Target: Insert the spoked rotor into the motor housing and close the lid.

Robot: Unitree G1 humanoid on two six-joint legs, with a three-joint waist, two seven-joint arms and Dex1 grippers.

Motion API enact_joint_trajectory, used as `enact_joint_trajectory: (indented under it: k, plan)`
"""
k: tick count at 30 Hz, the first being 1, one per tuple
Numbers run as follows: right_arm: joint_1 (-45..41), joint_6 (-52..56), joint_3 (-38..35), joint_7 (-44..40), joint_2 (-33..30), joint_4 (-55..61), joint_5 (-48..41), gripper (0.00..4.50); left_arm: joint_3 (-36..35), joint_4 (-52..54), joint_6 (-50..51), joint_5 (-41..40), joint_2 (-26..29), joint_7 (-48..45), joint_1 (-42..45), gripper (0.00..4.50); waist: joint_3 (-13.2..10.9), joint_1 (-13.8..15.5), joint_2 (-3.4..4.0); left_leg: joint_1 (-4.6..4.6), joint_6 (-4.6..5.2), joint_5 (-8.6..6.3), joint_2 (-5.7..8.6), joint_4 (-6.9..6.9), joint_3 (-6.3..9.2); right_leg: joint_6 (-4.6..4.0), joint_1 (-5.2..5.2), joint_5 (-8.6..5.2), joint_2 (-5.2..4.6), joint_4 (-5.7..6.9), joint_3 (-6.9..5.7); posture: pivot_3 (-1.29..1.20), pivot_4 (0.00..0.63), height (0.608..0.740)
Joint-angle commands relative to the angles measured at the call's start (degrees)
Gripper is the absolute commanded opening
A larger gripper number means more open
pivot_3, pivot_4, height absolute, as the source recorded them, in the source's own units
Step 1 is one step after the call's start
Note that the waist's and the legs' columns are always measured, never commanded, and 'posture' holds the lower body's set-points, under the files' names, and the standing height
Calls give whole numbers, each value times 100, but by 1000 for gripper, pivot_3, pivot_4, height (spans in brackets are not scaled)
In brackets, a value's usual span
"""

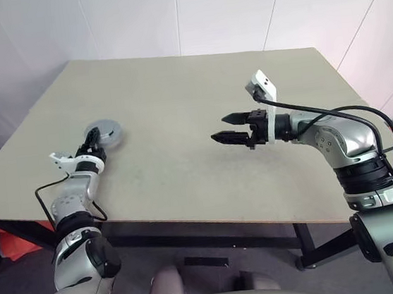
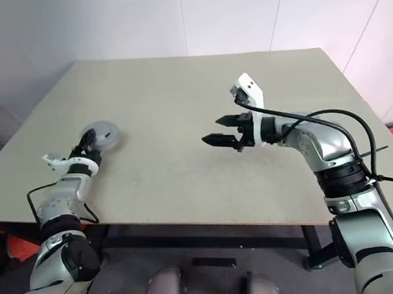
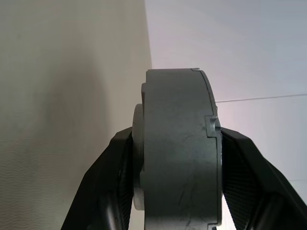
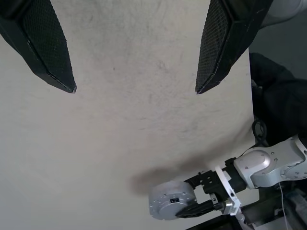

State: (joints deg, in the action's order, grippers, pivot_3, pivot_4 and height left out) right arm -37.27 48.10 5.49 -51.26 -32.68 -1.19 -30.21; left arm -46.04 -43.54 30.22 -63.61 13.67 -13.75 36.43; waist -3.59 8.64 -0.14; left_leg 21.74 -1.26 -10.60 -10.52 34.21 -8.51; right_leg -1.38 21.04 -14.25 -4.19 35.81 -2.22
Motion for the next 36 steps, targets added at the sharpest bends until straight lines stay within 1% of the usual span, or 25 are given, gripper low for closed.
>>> enact_joint_trajectory:
  k: [1, 5, 7, 8, 12, 13, 16, 19, 25, 29, 33, 36]
  plan:
    - [-80, -14, -85, -49, -11, 241, -31, 4500, -66, 268, 187, -180, 110, -14, 227, 2118, 0, 3, 0, 0, 0, 0, 0, 0, 0, 0, 0, 0, 0, 0, 0, 0, 0, 740]
    - [-93, -18, -81, -47, 11, 232, -25, 4500, -149, 234, 27, -112, 85, 156, 264, 2118, -1, -1, -1, -1, 0, 0, 0, 0, 0, -1, -1, 0, 0, 0, 0, 0, 0, 740]
    - [-100, -22, -79, -42, 20, 223, -18, 4500, -223, 159, -12, -134, 82, 262, 276, 2843, -1, -1, -1, -1, 0, 0, -1, 0, 1, -1, -1, 0, 0, 1, 0, 0, 0, 740]
    - [-102, -23, -79, -40, 23, 222, -17, 4500, -263, 134, -9, -161, 77, 327, 274, 3023, -1, -1, -1, -1, 0, 0, -2, 0, 1, 0, -1, 0, 0, 1, 0, 0, 0, 740]
    - [-101, -17, -86, -40, 21, 226, -17, 4500, -328, 142, 57, -171, 53, 492, 256, 4339, -1, 1, -1, -2, 0, 0, 0, 0, 1, 0, -3, 0, 0, 0, 0, 0, 0, 740]
    - [-101, -15, -87, -41, 21, 227, -16, 4500, -328, 153, 78, -162, 50, 519, 251, 4481, -1, 1, -2, -2, 0, 0, 0, 1, 1, 0, -3, 0, -1, 0, 0, 0, 0, 740]
    - [-102, -17, -85, -40, 20, 228, -11, 4500, -350, 288, 106, -164, -3, 720, 219, 4481, -1, 2, -2, -2, 0, 0, 0, 1, 1, 0, -3, 0, -1, 1, 0, 0, 0, 740]
    - [-90, -17, -85, -38, 11, 240, -8, 4500, -386, 720, 151, -249, -167, 1103, 85, 4481, 0, 0, -2, -2, 0, 0, -1, 1, 1, 0, -3, 0, -1, 1, 0, 0, 0, 740]
    - [-48, 16, -103, -47, -17, 283, -30, 4500, -354, 2402, 450, -711, -724, 2466, -492, 4481, -1, -13, -4, -2, 2, -1, -2, 1, 1, -1, -3, 0, -1, 0, -1, 0, 0, 740]
    - [-72, -13, -75, -77, 3, 231, -13, 4500, -260, 3307, 597, -1121, -958, 3289, -765, 4481, -1, -22, -6, -3, 2, -1, -5, 2, 1, -1, -4, 0, 0, 1, -1, 0, 0, 740]
    - [-100, -42, -48, -98, 25, 185, 10, 4500, 147, 4181, 953, -1439, -1233, 4073, -1216, 4481, -1, -22, -7, -8, 2, -1, -4, 7, 1, -3, -12, -1, 0, 0, 0, 0, 0, 740]
    - [-102, -68, -41, -113, 32, 151, 29, 4500, 574, 4522, 1178, -1419, -1250, 4200, -1470, 4481, 0, 2, -7, -9, 1, -1, -3, 8, 0, -10, -17, -5, 0, 0, -1, 0, 0, 740]
